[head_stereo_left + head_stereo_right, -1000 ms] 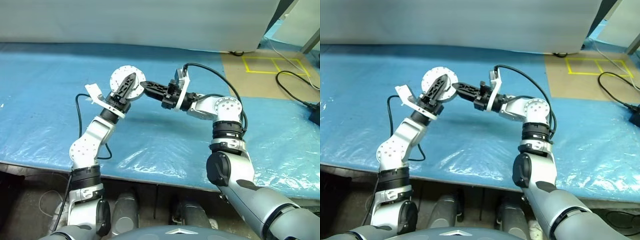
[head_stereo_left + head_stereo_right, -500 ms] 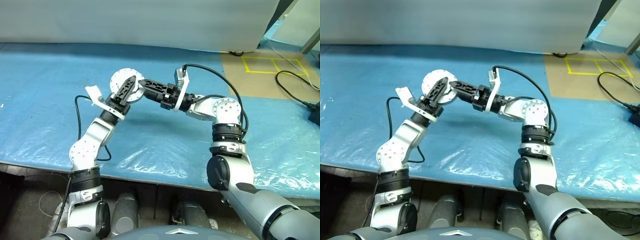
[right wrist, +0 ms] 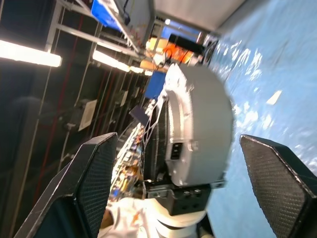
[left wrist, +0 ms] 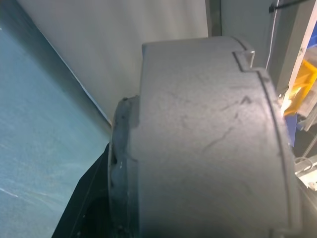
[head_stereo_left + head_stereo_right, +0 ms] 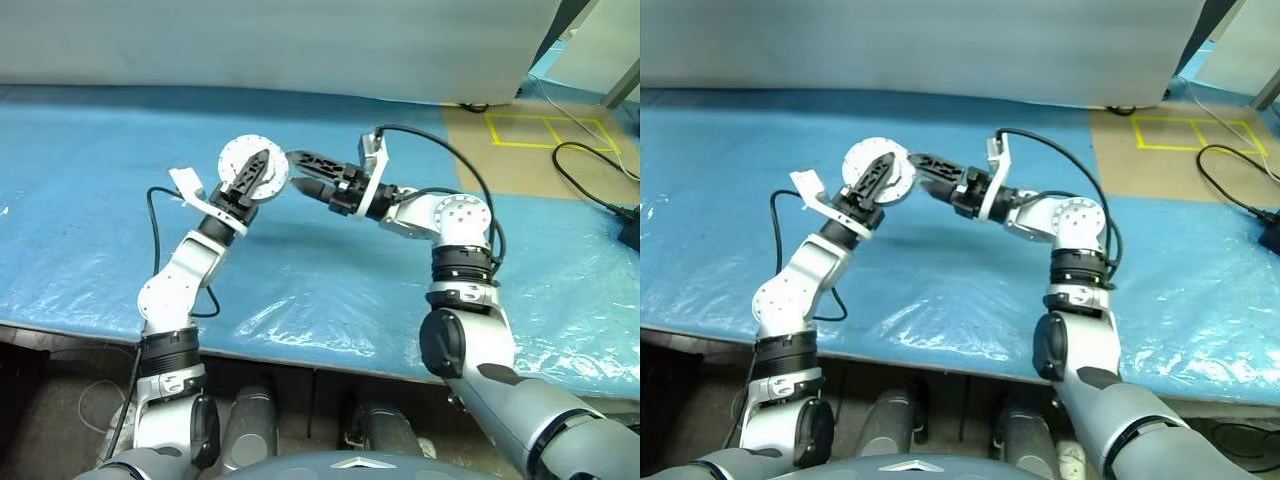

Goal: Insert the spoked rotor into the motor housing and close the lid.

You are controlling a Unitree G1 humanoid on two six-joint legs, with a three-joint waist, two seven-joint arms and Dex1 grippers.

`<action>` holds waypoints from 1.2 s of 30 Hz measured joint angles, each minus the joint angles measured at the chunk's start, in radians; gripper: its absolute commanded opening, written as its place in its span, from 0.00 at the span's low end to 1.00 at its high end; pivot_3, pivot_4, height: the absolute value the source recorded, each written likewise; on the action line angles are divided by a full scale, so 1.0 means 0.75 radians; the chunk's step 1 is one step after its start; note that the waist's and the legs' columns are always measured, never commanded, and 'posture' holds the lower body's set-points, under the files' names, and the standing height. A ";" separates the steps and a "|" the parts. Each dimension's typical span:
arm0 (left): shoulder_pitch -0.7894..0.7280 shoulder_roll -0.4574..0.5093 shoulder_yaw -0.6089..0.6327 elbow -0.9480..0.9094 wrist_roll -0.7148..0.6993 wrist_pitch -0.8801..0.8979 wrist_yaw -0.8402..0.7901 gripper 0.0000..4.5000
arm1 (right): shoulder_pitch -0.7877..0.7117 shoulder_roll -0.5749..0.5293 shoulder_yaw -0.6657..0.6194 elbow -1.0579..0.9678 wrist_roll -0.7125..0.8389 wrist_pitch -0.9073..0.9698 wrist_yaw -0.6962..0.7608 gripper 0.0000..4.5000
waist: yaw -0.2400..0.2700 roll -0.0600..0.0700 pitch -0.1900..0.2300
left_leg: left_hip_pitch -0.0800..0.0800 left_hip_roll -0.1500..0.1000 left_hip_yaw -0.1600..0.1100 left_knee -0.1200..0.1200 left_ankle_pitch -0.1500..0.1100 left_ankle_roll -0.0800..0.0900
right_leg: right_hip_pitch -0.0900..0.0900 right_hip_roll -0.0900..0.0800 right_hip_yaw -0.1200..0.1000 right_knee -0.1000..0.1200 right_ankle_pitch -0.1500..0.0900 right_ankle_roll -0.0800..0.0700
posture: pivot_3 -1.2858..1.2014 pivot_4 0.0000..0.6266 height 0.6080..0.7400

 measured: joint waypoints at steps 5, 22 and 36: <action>0.000 0.021 0.029 -0.056 -0.024 -0.016 0.040 0.57 | 0.043 -0.011 0.034 0.040 -0.045 -0.035 0.025 0.92 | -0.004 0.000 0.000 | 0.000 0.000 0.000 0.000 0.000 0.000 | -0.001 0.000 0.000 0.000 0.000 0.000 | 0.52 0.24 1.00; 0.012 0.434 0.188 0.491 0.523 -0.333 -0.025 0.57 | 0.060 0.015 0.133 0.029 -0.069 -0.048 0.057 0.92 | 0.009 -0.003 -0.001 | 0.000 -0.001 -0.002 0.002 0.000 0.000 | 0.003 -0.002 -0.002 -0.001 0.002 0.003 | 0.52 0.24 1.00; -0.108 0.428 0.155 0.899 0.771 -0.485 -0.189 0.92 | 0.076 0.011 0.166 -0.026 -0.081 -0.053 0.061 0.93 | 0.000 -0.004 -0.001 | 0.002 0.000 -0.002 0.002 0.000 0.000 | 0.004 -0.002 -0.002 0.000 0.003 0.002 | 0.52 0.24 1.00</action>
